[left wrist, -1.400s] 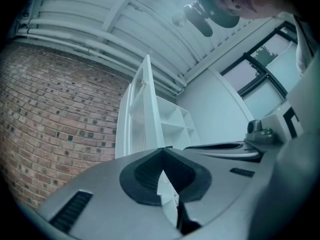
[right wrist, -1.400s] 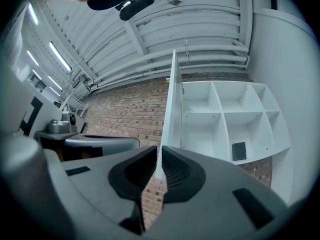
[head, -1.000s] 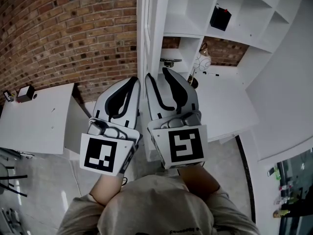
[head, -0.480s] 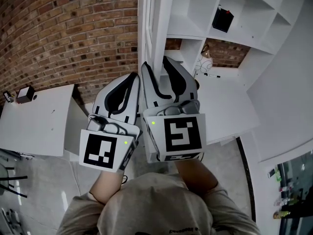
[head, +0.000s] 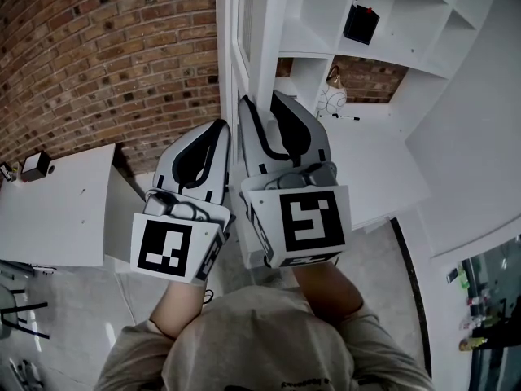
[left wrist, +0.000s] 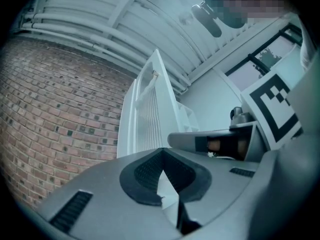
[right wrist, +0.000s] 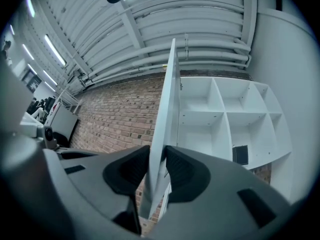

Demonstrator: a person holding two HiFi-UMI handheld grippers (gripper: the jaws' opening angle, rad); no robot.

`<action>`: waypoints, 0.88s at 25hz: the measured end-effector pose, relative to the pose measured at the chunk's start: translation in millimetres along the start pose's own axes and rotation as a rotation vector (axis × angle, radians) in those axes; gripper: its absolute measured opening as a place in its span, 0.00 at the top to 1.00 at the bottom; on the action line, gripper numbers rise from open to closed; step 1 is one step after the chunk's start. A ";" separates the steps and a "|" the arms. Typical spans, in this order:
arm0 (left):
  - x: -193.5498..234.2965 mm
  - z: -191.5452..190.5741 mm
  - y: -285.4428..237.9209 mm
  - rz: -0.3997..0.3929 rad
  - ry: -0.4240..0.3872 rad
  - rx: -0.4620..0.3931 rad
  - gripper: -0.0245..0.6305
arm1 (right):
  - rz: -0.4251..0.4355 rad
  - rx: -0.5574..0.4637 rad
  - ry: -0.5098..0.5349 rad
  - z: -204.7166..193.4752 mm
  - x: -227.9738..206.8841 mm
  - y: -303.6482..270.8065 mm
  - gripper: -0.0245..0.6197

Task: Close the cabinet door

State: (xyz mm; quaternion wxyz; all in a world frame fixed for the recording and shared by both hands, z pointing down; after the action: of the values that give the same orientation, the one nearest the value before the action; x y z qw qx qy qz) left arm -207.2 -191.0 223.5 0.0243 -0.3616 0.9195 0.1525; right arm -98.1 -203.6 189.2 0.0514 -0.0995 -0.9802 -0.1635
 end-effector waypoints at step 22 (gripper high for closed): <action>-52.0 -26.4 -109.7 0.043 -0.019 0.022 0.95 | 0.259 0.015 -0.092 -19.5 -122.5 -13.6 0.80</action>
State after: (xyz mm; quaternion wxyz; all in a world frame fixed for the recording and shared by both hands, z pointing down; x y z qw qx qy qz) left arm -93.4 -240.5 227.9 0.0336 -0.3402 0.9283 0.1463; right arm 19.7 -244.5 187.0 0.0276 -0.2324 -0.9616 -0.1436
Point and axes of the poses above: the fingertips, and each gripper's own axes: y backward along the fingers, x to its left, z out of its top, the point moved 7 cm from there along y, backward along the fingers, and after that the axes turned 11 degrees about -z, right-handed, at the moved point
